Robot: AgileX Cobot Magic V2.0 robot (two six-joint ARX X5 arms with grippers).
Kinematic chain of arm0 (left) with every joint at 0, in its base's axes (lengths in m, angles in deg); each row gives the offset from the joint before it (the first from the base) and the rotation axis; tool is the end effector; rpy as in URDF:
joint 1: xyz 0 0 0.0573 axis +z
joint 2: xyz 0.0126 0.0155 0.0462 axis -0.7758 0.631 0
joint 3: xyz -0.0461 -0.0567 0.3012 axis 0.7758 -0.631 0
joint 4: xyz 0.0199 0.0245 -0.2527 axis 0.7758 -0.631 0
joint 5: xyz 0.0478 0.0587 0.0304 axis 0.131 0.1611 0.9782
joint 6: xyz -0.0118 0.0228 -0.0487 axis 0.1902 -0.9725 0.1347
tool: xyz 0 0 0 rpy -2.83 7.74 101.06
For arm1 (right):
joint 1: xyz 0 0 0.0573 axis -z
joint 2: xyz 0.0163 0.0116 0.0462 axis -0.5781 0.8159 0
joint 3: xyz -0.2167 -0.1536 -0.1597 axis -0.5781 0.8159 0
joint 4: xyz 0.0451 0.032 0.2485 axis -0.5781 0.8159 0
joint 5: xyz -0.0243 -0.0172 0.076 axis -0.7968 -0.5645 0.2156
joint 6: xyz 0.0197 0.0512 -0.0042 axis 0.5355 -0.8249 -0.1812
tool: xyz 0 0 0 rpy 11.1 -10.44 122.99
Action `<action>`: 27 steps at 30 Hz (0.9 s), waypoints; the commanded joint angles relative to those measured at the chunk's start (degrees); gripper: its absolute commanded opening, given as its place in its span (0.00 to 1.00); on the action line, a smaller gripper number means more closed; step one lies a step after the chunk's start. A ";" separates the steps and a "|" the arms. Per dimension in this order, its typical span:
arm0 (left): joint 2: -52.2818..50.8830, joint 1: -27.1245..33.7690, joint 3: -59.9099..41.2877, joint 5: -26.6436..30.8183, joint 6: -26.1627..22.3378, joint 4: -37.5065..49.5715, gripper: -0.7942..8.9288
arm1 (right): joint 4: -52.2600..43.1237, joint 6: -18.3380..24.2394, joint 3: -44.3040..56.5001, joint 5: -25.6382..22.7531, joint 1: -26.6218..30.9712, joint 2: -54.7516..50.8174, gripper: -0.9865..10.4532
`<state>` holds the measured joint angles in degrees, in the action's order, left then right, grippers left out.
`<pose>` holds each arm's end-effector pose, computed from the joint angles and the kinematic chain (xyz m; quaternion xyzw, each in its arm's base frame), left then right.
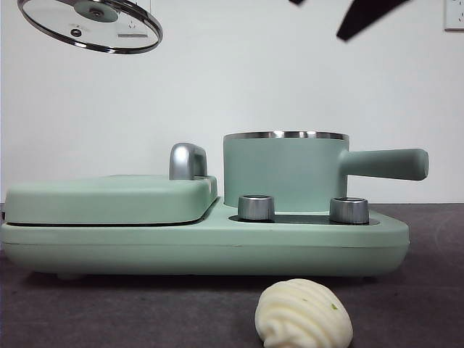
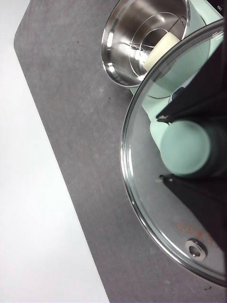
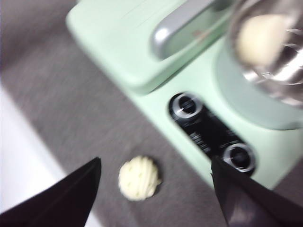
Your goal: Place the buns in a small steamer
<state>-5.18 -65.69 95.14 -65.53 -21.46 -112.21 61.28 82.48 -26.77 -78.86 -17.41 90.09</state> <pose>0.2415 -0.0728 0.4337 0.0756 0.1847 -0.2758 0.9403 0.1057 0.1393 0.3592 -0.1330 0.3791 0.3912 0.8280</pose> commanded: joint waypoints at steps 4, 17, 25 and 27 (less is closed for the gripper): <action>-0.44 -0.20 1.14 -0.13 -0.35 1.46 0.09 | -5.66 10.49 13.07 4.11 -1.90 -3.41 0.40; -0.42 -0.20 1.14 -0.13 -0.35 1.49 0.09 | -17.53 15.19 21.73 10.12 -1.88 -1.51 0.43; -0.42 -0.20 1.14 -0.11 -0.46 1.57 0.09 | -20.83 15.17 21.73 10.10 -1.86 6.56 0.45; -0.42 -0.20 1.14 -0.13 -0.57 1.57 0.09 | -22.01 15.19 21.73 10.12 -1.86 8.85 0.45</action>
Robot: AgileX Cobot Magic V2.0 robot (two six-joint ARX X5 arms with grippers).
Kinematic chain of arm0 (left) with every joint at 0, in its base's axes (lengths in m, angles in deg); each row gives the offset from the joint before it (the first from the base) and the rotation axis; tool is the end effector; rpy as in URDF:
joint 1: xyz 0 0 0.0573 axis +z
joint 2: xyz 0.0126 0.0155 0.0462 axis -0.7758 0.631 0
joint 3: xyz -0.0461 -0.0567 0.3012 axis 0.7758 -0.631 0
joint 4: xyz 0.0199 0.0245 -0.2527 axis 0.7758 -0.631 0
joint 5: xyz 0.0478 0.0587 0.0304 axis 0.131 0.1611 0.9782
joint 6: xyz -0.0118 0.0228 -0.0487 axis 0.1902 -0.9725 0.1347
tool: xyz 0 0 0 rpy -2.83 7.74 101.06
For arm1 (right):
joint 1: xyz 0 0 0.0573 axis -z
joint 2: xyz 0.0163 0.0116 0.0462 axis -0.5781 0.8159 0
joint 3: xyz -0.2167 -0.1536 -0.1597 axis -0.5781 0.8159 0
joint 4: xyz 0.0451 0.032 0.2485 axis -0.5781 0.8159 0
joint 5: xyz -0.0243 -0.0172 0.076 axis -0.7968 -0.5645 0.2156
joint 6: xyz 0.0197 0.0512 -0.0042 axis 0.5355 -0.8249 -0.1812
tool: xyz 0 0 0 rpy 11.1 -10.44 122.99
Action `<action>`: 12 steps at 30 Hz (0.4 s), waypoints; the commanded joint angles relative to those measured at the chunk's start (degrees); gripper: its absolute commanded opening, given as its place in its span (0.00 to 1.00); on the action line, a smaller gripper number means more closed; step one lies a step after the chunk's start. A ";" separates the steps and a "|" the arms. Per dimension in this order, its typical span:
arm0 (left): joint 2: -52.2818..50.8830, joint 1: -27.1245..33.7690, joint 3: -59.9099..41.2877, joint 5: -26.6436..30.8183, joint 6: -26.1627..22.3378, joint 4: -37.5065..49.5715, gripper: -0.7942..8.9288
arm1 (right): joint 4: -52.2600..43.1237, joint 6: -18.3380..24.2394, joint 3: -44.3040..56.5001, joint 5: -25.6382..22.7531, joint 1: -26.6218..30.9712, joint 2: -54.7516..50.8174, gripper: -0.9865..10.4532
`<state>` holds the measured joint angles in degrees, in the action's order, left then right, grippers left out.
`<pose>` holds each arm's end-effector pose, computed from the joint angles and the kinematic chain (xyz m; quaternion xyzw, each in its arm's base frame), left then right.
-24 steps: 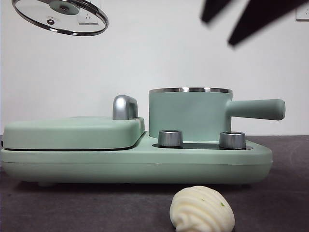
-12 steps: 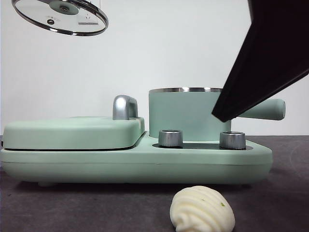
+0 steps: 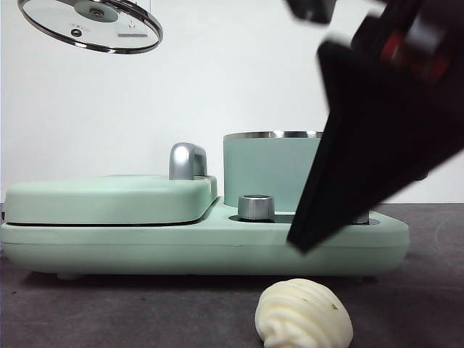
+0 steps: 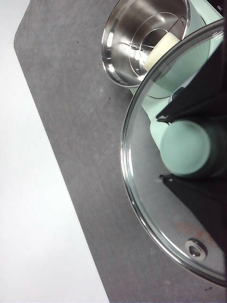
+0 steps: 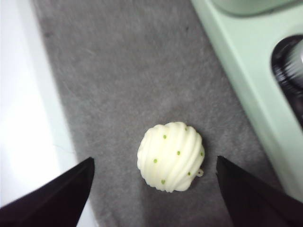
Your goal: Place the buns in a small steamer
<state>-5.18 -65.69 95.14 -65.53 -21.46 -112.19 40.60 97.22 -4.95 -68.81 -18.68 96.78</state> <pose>0.2415 -0.0728 0.4337 0.0756 0.1846 -0.2758 0.9403 0.1105 0.1618 0.2425 -0.2277 0.3904 0.5049 0.7353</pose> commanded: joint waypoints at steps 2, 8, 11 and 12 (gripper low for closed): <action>-0.42 -0.20 1.14 -0.13 -0.57 1.55 0.09 | -2.29 0.46 -0.09 0.00 -0.59 4.09 0.45; -0.42 -0.20 1.14 -0.11 -0.57 1.55 0.09 | -3.72 0.42 -0.09 -0.48 -0.59 9.60 0.44; -0.42 -0.20 1.14 -0.11 -0.57 1.55 0.09 | -3.83 0.22 -0.09 -0.46 -0.59 11.98 0.44; -0.42 -0.20 1.14 -0.13 -0.57 1.55 0.09 | -4.02 0.17 -0.09 -0.48 -0.59 12.66 0.44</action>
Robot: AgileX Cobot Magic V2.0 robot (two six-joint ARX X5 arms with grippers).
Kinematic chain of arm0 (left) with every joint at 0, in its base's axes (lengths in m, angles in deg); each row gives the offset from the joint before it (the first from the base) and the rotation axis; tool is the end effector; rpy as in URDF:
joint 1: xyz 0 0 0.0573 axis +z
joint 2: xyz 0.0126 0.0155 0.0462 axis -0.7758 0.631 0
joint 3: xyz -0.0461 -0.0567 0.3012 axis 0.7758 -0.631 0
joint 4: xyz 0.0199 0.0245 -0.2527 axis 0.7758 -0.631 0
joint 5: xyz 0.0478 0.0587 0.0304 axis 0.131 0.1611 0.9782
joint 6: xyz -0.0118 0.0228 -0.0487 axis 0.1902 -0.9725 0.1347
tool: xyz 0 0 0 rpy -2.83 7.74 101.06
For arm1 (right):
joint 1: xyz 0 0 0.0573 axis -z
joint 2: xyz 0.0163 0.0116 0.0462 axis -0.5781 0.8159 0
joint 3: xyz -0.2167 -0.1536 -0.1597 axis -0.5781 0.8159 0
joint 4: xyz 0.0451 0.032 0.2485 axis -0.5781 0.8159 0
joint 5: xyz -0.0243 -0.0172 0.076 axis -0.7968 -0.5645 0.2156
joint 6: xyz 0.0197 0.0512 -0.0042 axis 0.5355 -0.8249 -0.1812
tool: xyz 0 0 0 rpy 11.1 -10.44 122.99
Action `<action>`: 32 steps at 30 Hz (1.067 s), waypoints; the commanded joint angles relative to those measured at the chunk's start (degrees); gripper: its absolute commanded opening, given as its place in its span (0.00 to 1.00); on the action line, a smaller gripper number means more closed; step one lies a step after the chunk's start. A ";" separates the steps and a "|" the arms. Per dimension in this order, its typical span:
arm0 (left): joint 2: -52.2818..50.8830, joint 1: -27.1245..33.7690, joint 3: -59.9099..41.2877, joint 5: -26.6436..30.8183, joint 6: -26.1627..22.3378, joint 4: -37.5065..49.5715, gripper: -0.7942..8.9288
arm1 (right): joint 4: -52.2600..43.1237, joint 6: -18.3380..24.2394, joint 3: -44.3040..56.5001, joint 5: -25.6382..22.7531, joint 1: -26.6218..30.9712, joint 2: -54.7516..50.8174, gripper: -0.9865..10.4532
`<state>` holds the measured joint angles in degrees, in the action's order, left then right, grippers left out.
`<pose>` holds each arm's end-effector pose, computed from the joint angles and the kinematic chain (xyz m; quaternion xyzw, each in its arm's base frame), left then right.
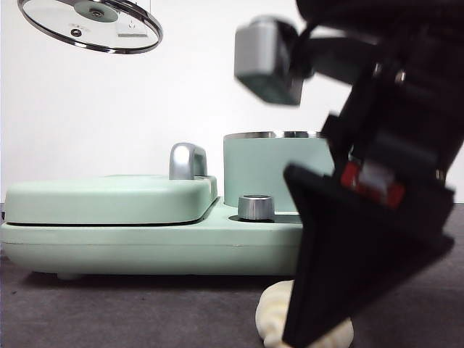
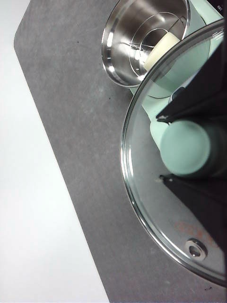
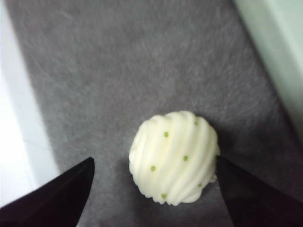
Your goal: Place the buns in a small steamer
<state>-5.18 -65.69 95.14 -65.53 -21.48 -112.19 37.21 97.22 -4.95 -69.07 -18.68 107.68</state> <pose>0.2415 -0.0728 0.4337 0.0758 0.1845 -0.2759 0.9403 0.1273 0.1846 0.2093 -0.2479 0.4444 0.4903 0.7076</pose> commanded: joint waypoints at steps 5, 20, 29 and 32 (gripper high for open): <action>-0.42 -0.20 1.14 -0.13 -0.55 1.55 0.09 | -1.03 -0.63 -0.09 -0.90 -0.59 3.08 0.35; -0.42 -0.20 1.14 -0.13 -0.50 1.49 0.09 | 19.67 -21.94 -10.60 -1.40 -0.57 -15.17 0.27; -0.42 -0.22 1.14 -0.11 -0.48 1.49 0.09 | 36.02 -23.98 -33.83 -6.16 2.80 -12.15 0.27; -0.42 -0.22 1.14 -0.13 -0.46 1.46 0.09 | 37.86 -21.77 -39.89 -5.99 7.21 -7.80 0.27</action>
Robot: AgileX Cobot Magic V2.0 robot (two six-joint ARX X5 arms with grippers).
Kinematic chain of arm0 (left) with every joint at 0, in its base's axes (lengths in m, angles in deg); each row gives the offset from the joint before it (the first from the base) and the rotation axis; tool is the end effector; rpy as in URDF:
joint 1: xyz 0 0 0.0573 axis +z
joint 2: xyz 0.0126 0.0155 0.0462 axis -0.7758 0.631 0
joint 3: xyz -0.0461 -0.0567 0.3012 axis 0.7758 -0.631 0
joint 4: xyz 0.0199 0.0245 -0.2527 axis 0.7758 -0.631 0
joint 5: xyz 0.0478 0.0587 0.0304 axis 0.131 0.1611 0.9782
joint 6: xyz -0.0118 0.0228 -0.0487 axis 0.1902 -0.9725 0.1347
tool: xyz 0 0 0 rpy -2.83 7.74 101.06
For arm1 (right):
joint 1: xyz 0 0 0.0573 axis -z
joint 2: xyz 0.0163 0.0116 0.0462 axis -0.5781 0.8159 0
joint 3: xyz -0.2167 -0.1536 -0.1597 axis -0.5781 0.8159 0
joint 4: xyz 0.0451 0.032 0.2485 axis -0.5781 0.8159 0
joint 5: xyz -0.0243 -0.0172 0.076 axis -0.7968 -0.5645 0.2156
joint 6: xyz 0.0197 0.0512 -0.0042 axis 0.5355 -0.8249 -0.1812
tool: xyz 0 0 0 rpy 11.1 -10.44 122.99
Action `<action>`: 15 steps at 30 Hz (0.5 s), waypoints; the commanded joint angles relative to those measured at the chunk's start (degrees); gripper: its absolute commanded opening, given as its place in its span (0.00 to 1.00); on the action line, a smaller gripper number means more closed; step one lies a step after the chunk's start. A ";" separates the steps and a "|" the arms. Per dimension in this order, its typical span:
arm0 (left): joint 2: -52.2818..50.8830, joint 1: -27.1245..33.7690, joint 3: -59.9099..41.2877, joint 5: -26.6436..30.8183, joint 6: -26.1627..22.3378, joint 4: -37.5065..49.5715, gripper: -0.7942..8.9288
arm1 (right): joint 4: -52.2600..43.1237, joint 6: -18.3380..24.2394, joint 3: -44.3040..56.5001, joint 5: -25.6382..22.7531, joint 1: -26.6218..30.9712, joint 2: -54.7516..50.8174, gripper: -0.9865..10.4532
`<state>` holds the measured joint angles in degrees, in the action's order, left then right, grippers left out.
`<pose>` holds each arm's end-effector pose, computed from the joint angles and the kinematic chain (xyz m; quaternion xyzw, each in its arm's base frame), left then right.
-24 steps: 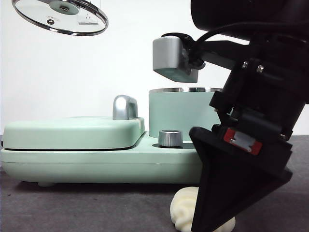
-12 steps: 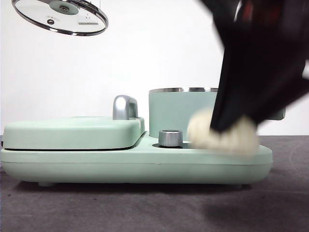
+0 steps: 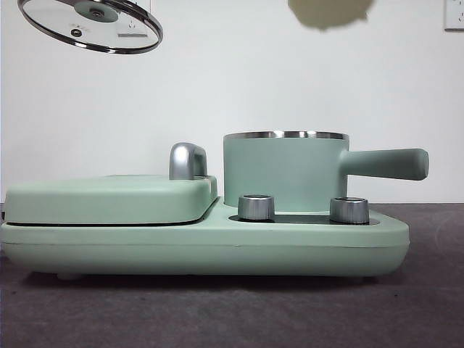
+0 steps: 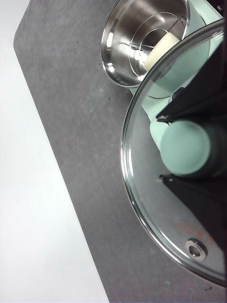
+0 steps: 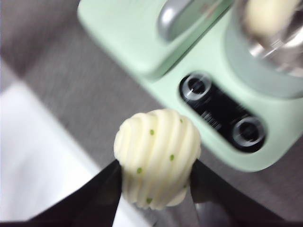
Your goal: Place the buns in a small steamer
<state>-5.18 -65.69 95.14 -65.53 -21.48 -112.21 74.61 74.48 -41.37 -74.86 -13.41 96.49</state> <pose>0.2415 -0.0728 0.4337 0.0758 0.1847 -0.2759 0.9402 0.1217 0.1424 0.4043 -0.0669 0.4531 0.3495 0.8173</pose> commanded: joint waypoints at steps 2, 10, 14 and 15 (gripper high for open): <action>-0.42 -0.22 1.14 -0.13 -0.37 1.51 0.09 | 0.15 3.15 -6.47 0.04 4.92 6.69 0.27; -0.42 -0.20 1.14 -0.13 -0.33 1.42 0.09 | -4.48 8.87 -14.49 0.00 14.36 22.29 0.27; -0.42 -0.20 1.14 -0.13 -0.33 1.46 0.09 | -7.06 9.81 -16.31 0.02 17.44 29.05 0.27; -0.42 -0.20 1.14 -0.13 -0.33 1.46 0.09 | -7.85 9.99 -16.33 0.00 18.03 30.34 0.27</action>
<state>-5.18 -65.69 95.14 -65.53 -21.48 -112.21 67.42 83.18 -56.19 -74.84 4.66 125.08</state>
